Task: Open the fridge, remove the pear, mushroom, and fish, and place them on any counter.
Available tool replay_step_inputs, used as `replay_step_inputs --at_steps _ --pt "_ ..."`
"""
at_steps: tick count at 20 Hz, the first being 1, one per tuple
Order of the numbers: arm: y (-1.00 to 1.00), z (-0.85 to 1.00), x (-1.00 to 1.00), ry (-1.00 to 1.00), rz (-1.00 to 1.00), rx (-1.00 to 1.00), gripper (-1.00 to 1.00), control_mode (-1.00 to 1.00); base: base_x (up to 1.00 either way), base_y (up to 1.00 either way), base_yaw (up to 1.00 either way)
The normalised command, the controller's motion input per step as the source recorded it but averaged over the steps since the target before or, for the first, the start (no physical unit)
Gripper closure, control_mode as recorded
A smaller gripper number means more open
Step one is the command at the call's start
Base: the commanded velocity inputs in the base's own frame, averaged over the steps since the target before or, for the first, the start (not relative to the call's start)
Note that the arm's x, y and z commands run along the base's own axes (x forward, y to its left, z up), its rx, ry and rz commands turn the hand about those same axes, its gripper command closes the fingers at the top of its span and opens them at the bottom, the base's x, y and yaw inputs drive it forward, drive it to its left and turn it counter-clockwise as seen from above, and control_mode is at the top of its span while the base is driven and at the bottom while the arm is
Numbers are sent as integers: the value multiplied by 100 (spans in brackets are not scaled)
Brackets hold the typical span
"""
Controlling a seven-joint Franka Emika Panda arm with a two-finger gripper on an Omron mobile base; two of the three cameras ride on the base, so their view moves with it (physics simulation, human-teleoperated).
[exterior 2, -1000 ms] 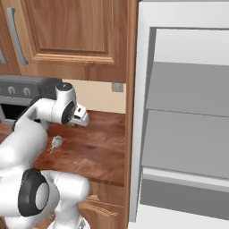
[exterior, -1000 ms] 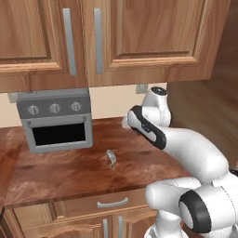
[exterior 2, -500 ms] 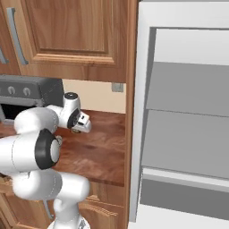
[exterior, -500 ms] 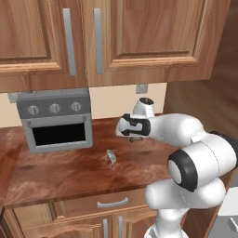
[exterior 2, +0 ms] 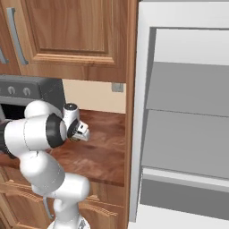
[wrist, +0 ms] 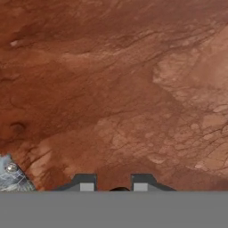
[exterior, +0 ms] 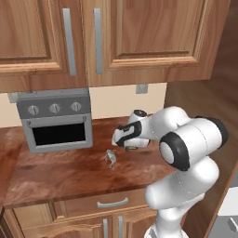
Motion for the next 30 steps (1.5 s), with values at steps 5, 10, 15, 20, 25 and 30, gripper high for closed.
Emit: replay_step_inputs --at_steps 5,10,15,20,25,30 --pt "1 -5 -1 0 0 0 -100 -100 0 0 0" --pt "0 8 -6 0 0 0 -100 -100 0 0 0" --pt "-2 60 -28 -6 -1 -1 -100 -100 0 0 0" --pt "-12 100 -93 -8 0 0 -100 -100 0 0 0" --pt "-15 100 -100 -13 0 -2 -100 -100 0 0 0" --pt "-26 100 -95 -15 0 -3 -100 -100 0 0 0"
